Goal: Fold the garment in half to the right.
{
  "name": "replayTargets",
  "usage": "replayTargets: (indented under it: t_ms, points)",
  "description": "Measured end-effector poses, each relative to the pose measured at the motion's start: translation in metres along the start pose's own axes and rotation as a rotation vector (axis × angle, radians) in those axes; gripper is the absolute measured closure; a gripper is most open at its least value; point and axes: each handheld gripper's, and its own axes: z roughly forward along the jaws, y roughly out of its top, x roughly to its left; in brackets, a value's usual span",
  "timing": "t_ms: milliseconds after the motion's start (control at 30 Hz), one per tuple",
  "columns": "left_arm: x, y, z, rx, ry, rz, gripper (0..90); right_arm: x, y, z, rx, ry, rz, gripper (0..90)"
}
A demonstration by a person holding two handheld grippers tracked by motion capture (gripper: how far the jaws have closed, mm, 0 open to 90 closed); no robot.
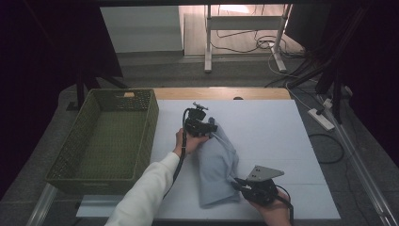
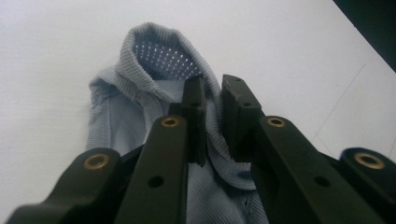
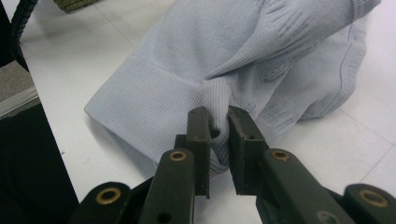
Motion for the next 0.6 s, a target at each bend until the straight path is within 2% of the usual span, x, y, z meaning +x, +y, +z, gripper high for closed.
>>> replayTargets:
  t_ms: [300, 500, 533, 600]
  points:
    - [-0.0014, 0.0001, 0.0036, 0.01, 0.003, 0.009, 77.0, -0.0008, -0.002, 0.0023, 0.031, -0.003, 0.011, 79.5]
    - [-0.0005, 0.0002, 0.0036, 0.011, 0.004, 0.007, 73.7, -0.0021, -0.0025, 0.0028, 0.028, 0.002, 0.017, 79.3]
    - [-0.0008, 0.0004, 0.0034, 0.008, 0.007, 0.005, 71.5, -0.002, -0.0024, 0.0029, 0.027, 0.002, 0.016, 79.2]
    - [-0.0015, 0.0011, 0.002, 0.002, 0.015, 0.007, 61.1, -0.0021, -0.0024, 0.0026, 0.026, 0.001, 0.016, 78.7]
